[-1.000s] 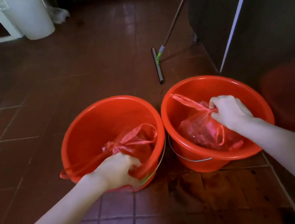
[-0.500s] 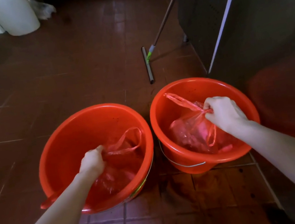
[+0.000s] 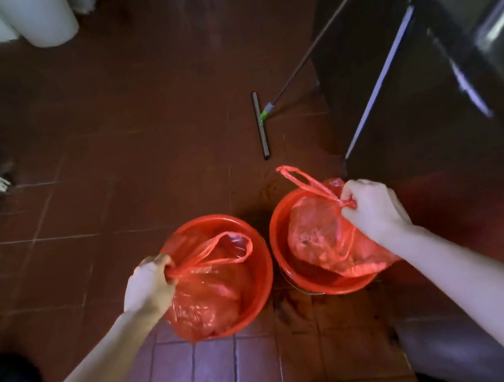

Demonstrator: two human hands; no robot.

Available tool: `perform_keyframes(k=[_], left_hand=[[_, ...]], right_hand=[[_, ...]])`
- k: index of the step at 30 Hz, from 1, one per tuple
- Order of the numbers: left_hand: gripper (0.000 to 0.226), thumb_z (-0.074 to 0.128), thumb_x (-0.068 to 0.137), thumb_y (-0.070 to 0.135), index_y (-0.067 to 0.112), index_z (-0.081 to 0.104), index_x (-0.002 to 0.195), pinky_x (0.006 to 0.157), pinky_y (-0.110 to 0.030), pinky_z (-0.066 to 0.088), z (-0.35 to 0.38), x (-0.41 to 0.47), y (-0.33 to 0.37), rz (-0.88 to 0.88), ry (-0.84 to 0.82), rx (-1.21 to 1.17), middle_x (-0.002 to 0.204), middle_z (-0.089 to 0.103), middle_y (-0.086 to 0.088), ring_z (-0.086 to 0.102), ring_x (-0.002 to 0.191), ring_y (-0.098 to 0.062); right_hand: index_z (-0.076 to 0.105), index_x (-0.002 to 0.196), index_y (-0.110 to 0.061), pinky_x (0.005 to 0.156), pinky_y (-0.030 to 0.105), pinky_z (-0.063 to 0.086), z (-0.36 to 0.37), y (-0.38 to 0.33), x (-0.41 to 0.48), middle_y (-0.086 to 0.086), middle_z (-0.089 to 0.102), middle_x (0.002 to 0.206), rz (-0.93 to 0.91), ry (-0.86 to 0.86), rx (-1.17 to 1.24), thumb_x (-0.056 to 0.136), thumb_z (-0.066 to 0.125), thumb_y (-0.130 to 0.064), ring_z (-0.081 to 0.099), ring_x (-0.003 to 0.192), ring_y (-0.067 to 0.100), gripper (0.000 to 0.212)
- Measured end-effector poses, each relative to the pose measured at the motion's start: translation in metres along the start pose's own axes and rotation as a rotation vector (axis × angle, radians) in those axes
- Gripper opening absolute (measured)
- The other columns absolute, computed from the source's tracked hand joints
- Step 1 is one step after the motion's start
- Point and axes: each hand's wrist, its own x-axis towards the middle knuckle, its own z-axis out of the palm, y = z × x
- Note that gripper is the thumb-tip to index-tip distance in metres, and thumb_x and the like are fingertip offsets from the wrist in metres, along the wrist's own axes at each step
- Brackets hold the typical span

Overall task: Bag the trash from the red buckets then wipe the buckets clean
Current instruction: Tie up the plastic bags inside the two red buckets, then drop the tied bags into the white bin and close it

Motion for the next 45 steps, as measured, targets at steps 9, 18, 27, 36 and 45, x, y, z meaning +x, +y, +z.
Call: perform_keyframes(k=[9,18,27,36,45], left_hand=[[0.022,0.080,0.073,0.017,0.020,0.072,0.093,0.074,-0.031,0.050,-0.228,-0.074,-0.003,0.005,0.062,-0.134,0.091,0.063,0.001,0.064,0.084,-0.023],[0.027,0.077,0.067,0.010,0.019,0.071,0.091,0.077,-0.033,0.050,-0.367,-0.099,-0.054,0.007,0.253,-0.158,0.087,0.062,0.003,0.062,0.086,-0.024],[0.028,0.077,0.065,0.007,0.020,0.073,0.089,0.069,-0.026,0.041,-0.465,-0.066,-0.112,-0.084,0.492,-0.146,0.084,0.062,0.007,0.064,0.082,-0.022],[0.024,0.074,0.067,0.010,0.017,0.072,0.090,0.073,-0.032,0.048,-0.523,0.089,-0.172,-0.050,0.429,-0.073,0.088,0.064,-0.002,0.063,0.086,-0.026],[0.027,0.070,0.070,0.010,0.018,0.071,0.096,0.076,-0.026,0.045,-0.576,0.266,-0.225,-0.033,0.313,-0.029,0.095,0.068,-0.002,0.063,0.092,-0.023]], right_hand=[[0.070,0.089,-0.016,0.080,0.032,0.051,-0.146,-0.161,-0.034,0.004,0.069,0.096,-0.062,-0.028,0.065,0.079,0.074,-0.015,0.066,0.089,0.026,0.011],[0.071,0.081,-0.019,0.076,0.031,0.053,-0.191,-0.316,-0.018,0.002,0.072,0.087,-0.173,-0.019,0.206,0.077,0.075,-0.017,0.067,0.085,0.024,0.007],[0.067,0.078,-0.022,0.068,0.025,0.050,-0.200,-0.462,0.044,-0.003,0.068,0.081,-0.357,-0.008,0.295,0.079,0.073,-0.017,0.065,0.077,0.018,0.007],[0.067,0.077,-0.026,0.068,0.024,0.054,-0.171,-0.572,0.164,-0.010,0.066,0.076,-0.353,-0.015,0.348,0.078,0.075,-0.020,0.065,0.074,0.011,0.010],[0.071,0.083,-0.021,0.078,0.031,0.057,-0.149,-0.657,0.304,-0.002,0.073,0.086,-0.272,-0.037,0.309,0.078,0.077,-0.021,0.069,0.084,0.018,0.007]])
